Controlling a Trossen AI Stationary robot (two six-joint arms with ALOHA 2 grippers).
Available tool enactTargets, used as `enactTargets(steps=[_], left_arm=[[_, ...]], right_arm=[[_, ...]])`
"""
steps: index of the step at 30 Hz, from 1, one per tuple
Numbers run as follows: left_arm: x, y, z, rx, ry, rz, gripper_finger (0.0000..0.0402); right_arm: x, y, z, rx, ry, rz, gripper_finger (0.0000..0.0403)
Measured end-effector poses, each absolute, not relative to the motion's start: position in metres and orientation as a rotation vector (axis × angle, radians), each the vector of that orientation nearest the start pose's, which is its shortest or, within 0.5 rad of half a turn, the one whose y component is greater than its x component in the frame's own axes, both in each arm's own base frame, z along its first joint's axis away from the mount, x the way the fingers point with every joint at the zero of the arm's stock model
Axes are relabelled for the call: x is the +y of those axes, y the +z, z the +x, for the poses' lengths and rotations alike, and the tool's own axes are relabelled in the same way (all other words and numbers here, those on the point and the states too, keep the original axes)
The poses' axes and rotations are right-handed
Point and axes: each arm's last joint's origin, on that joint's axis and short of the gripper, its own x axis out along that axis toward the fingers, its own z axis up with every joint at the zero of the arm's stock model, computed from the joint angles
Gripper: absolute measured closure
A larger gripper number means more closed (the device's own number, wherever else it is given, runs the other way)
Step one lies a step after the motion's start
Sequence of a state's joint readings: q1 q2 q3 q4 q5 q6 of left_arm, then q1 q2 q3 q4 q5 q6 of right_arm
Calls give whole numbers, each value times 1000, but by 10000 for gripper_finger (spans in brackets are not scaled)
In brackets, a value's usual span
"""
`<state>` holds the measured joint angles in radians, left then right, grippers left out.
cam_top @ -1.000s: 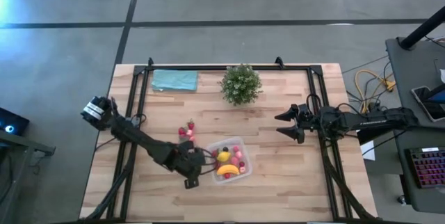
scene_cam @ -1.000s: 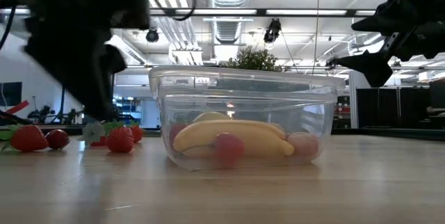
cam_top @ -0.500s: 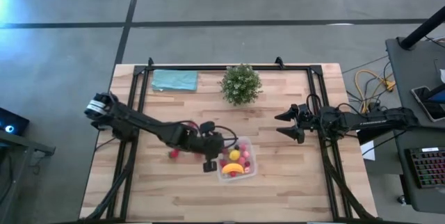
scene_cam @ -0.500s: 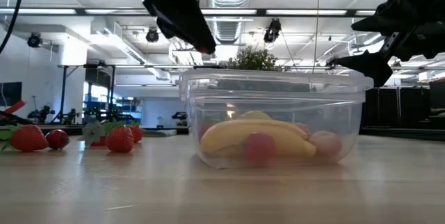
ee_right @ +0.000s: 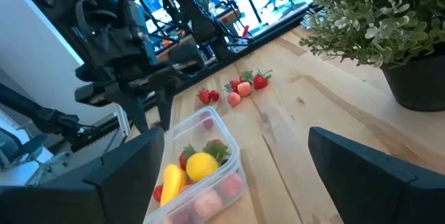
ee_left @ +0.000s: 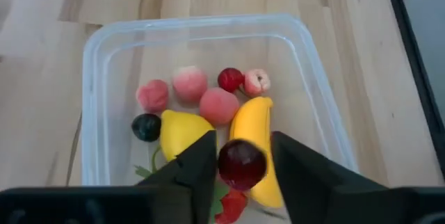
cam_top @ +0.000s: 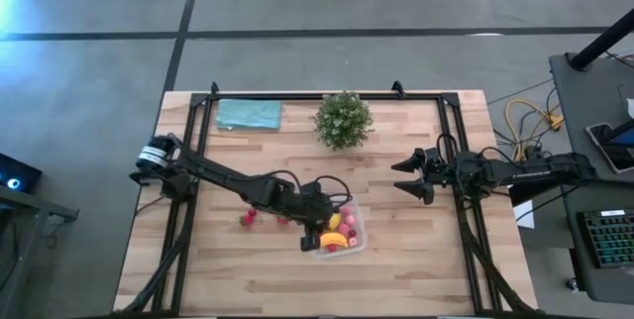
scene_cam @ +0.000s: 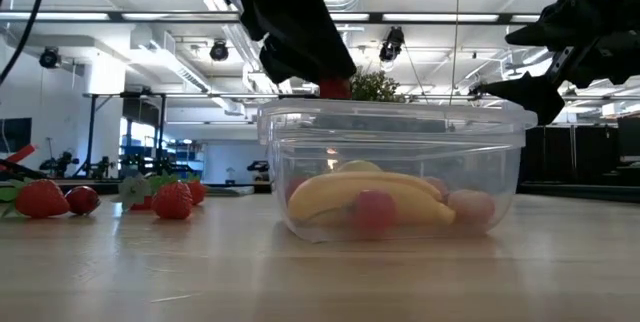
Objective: Pick and placing Produce into tupperware
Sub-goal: Put the red cherry into the transparent bin, then put the red strawberry into the transparent bin
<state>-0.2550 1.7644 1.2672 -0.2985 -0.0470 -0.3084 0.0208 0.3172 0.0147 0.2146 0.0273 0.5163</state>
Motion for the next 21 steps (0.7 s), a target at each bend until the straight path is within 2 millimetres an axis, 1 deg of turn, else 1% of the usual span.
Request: enactTargets(steps=[3,8,11,13,16,19,21], left_arm=[[-95,229,369,818,-64,-168,234],[-93,232,364,846,-31,-217,152],[-90,234,351,945,-16,-185,117],[-90,240,336,1037,-4,-158,107],[-92,245,309,1158,-16,-88,107],[-101,244,289,1167,-124,48,114],[-108,238,283,1126,-228,170,118]], right_arm=[[2,162,117,84,-29,514,57],[2,162,117,84,-29,514,54],[2,162,117,84,-28,514,53],[2,162,117,84,-29,514,55],[2,162,117,85,-29,514,58],[2,162,117,84,-29,514,60],[2,162,117,85,-29,514,59]])
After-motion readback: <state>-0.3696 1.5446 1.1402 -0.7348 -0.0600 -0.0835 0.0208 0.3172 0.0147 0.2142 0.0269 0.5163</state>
